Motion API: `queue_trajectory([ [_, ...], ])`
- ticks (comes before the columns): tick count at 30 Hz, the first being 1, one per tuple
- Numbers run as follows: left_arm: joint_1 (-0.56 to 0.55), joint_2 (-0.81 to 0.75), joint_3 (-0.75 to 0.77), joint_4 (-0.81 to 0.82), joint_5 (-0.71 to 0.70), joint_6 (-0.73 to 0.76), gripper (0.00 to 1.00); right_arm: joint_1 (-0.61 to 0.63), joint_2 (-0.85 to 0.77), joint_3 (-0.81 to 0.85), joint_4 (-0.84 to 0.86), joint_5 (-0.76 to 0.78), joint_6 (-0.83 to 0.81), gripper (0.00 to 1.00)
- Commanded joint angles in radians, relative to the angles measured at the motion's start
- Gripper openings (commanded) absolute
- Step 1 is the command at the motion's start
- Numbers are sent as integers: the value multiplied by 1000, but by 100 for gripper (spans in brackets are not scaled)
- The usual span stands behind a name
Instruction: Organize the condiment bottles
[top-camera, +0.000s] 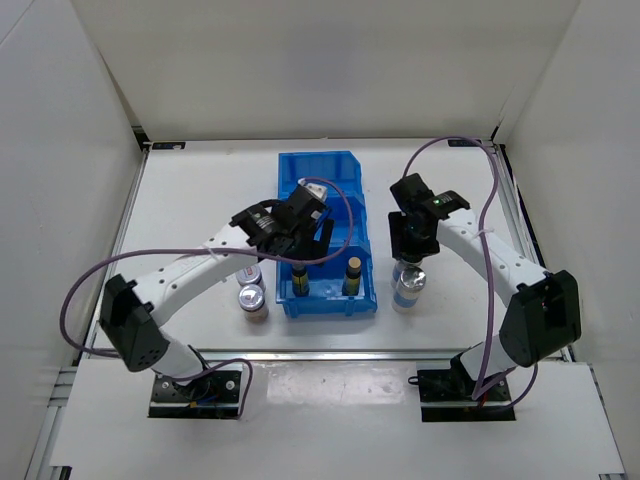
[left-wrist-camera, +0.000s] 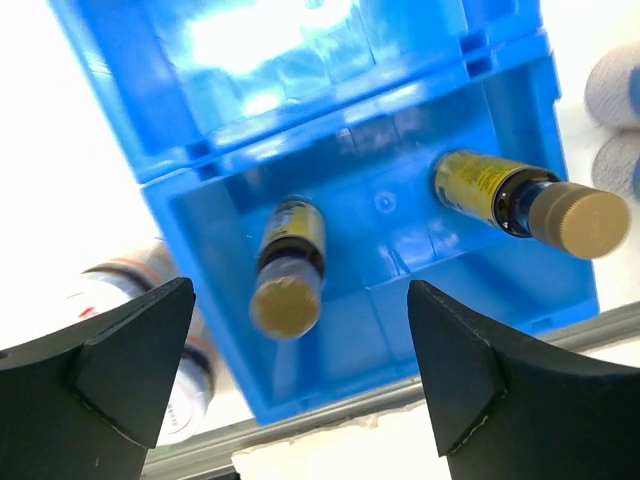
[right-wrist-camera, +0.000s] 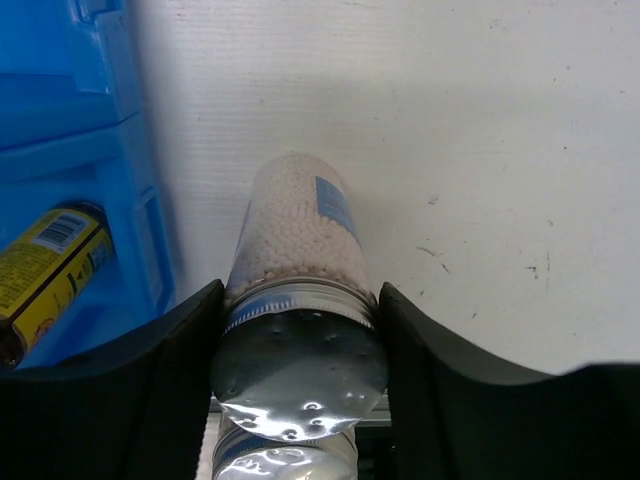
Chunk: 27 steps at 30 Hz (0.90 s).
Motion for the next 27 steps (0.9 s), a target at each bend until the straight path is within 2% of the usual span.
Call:
queue_trajectory([
  [1, -5, -158, 9, 11, -114, -9, 99, -1, 5, 27, 4, 30, 0, 48],
  [2, -5, -205, 9, 11, -153, -9, 99, -1, 5, 42, 3, 56, -9, 36],
  [4, 29, -242, 9, 11, -163, 3, 99, -1, 5, 91, -26, 79, -9, 21],
  [9, 149, -293, -35, 11, -174, 6, 99, -1, -6, 211, -64, 139, -29, 0],
  [15, 228, -316, -138, 32, -163, -69, 99, 29, 4, 439, -64, 130, -75, 0],
  [20, 264, -306, -159, 51, -172, -78, 99, 109, 144, 619, -64, 81, -115, 0],
  [27, 284, -319, -237, 69, -208, -132, 99, 172, 365, 760, -64, 32, -125, 0],
])
